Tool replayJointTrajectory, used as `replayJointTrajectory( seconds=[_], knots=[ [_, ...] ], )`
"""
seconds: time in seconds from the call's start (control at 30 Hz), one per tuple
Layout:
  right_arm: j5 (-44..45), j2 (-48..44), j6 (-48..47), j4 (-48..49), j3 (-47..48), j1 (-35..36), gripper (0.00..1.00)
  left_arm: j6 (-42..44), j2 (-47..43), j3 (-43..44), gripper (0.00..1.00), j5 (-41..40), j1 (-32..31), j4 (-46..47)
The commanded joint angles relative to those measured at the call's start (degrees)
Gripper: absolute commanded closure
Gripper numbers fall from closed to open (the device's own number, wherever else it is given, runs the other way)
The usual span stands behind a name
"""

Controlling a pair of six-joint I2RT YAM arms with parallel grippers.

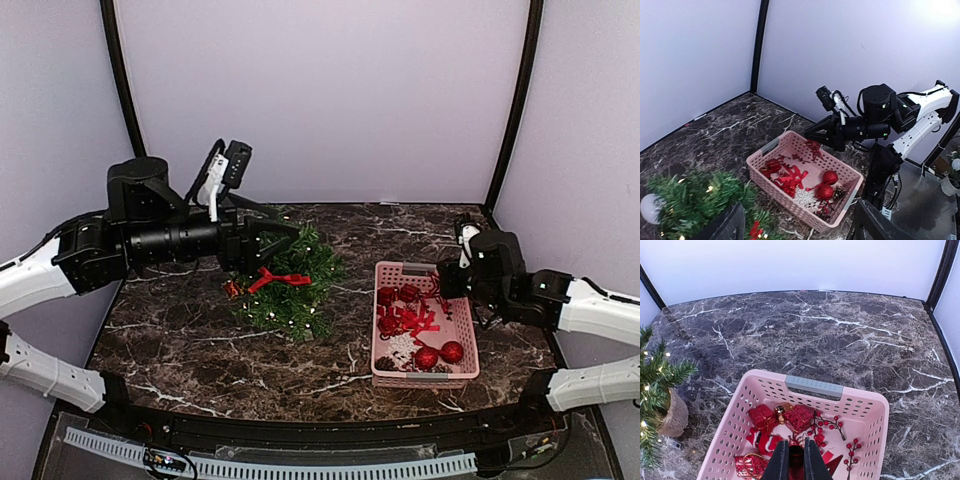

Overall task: Decorate the small christmas tree
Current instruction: Pick up the star ornament from the bin, then pass from the right arm to the left

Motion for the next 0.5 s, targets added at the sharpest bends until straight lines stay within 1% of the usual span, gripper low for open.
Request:
replayJointTrajectory(
  seconds=[0.0, 0.07, 0.13, 0.27, 0.37, 0.47],
  knots=[
    [-1.33, -1.75, -1.37, 5.64, -0.24, 0.44, 0.91, -6.60, 6.48, 2.28, 0.23, -1.07, -3.92, 8.24],
    [-4.69, -2.99, -1.81, 7.81, -0.28, 0.39, 0.91, -10.59, 10.60, 3.11, 0.23, 0.79, -4.68, 10.92],
    [-8.15, -4.58, -2.25, 9.31, 0.21, 0.40, 0.91, -12.66, 14.72, 6.00, 0.23, 1.82, -5.74, 12.11],
    [-16.11, -8.09, -3.09, 10.33, 1.57, 0.39, 0.91, -14.49, 22.25, 11.93, 0.22, 2.29, -7.35, 10.53],
    [-21.98, -9.56, -2.92, 11.67, 2.03, 0.43, 0.91, -16.19, 25.52, 14.03, 0.22, 3.06, -7.45, 10.28],
    [-24.85, -10.05, -2.29, 11.89, 2.27, 0.48, 0.91, -16.45, 28.97, 16.84, 0.20, 3.10, -7.46, 9.99]
  ],
)
